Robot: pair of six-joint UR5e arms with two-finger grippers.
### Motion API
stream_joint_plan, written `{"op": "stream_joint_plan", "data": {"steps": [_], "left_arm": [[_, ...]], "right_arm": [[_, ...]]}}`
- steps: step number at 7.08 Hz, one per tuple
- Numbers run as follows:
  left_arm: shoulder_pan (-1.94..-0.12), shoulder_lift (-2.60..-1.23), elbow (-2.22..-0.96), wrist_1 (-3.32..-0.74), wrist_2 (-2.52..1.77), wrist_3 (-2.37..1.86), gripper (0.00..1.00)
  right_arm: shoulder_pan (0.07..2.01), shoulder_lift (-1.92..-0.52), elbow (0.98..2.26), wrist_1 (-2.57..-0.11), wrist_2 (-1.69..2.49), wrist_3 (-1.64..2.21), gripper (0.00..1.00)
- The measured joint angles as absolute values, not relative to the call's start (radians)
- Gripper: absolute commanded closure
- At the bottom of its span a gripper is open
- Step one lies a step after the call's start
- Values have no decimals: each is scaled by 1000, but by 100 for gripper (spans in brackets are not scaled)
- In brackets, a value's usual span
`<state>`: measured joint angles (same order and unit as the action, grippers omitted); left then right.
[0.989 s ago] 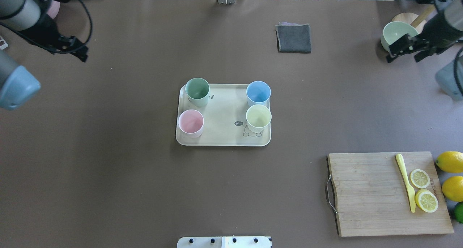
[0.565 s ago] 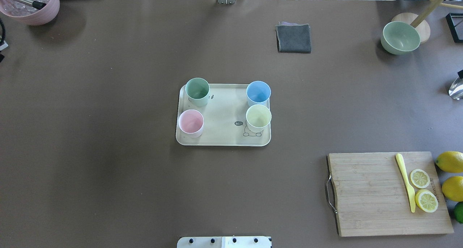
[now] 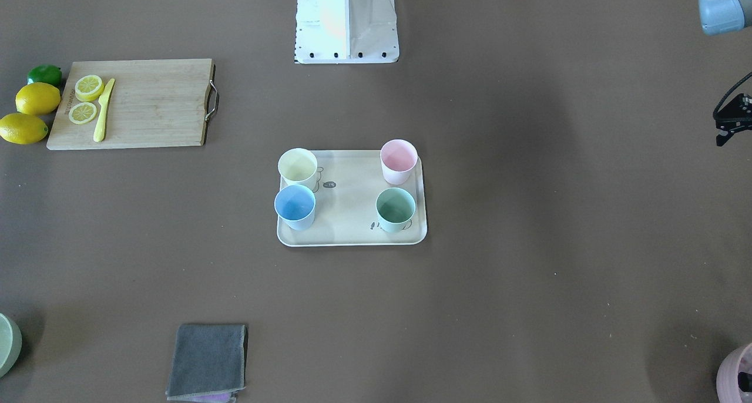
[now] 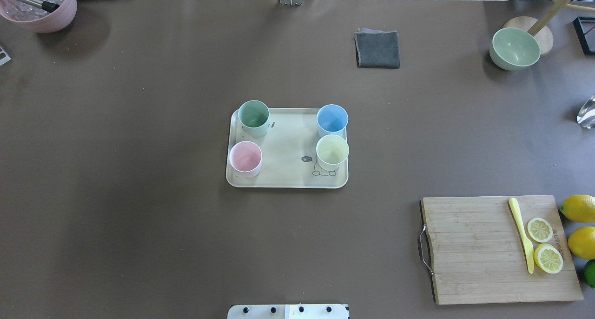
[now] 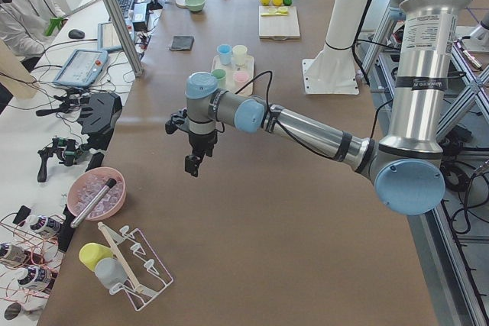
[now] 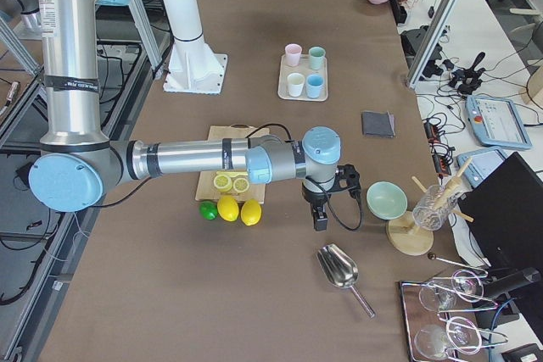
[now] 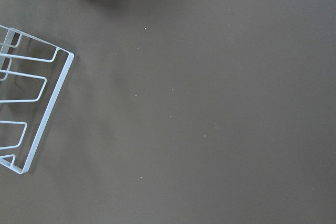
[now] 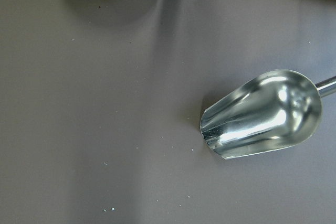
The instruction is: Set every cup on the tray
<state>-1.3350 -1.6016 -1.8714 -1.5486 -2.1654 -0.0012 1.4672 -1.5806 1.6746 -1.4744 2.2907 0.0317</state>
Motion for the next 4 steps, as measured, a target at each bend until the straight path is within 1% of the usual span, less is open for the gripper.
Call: {"op": "stream_joint_plan", "data": {"steps": [4], "left_arm": [[-1348, -1582, -1863, -1543, -2209, -2, 2]], "right_arm": [[1468, -1584, 1679, -1474, 2294, 31, 0]]}}
